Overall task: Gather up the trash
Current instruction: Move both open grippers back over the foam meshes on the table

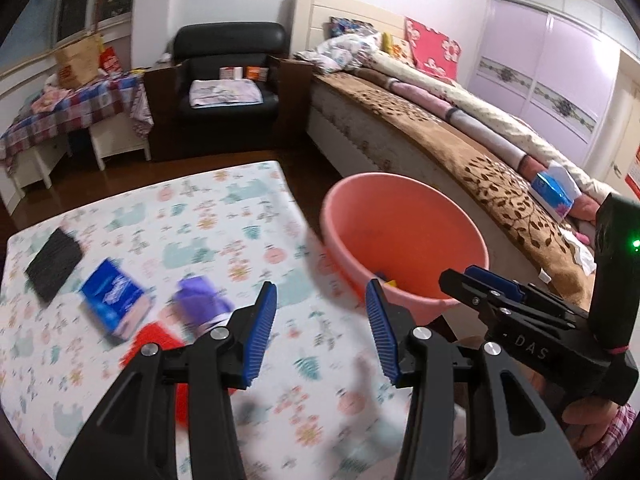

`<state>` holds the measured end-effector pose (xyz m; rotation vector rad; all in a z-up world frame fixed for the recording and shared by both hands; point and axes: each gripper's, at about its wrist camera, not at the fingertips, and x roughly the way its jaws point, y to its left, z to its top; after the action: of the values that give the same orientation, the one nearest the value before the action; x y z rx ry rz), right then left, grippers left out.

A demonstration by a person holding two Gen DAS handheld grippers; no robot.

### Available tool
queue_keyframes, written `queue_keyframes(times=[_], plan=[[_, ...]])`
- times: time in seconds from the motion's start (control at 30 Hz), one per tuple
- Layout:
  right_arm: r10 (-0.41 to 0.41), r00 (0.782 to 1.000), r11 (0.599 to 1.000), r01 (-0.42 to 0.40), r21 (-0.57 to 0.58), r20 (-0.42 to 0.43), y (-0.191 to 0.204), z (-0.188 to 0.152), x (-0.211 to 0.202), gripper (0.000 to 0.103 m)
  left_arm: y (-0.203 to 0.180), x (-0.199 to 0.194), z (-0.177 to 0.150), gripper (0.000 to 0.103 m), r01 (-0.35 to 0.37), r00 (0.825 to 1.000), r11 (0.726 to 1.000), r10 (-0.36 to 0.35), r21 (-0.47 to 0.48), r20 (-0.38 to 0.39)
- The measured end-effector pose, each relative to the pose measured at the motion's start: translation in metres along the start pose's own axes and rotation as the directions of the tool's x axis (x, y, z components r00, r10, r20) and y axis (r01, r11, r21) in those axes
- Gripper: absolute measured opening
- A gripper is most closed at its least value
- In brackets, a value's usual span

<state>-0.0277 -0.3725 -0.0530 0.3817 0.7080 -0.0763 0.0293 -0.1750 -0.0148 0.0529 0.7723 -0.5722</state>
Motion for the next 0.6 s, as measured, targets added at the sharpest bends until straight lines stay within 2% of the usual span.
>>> queue_keyframes(times=[0.33,0.6], plan=[[0.119,0.991,0.986,-0.125,-0.113,-0.057,0.051,-0.021,0.003,0.042,0.073,-0.042,-0.038,0.046,-0.109,0.994,0.989,0.110,-0.100,0.002],[0.222,0.963,0.939,-0.254,-0.234,-0.155,0.107,-0.040,0.013,0.042,0.119,-0.059,-0.061,0.046,-0.165,0.986,0.974,0.166,-0.154,-0.006]])
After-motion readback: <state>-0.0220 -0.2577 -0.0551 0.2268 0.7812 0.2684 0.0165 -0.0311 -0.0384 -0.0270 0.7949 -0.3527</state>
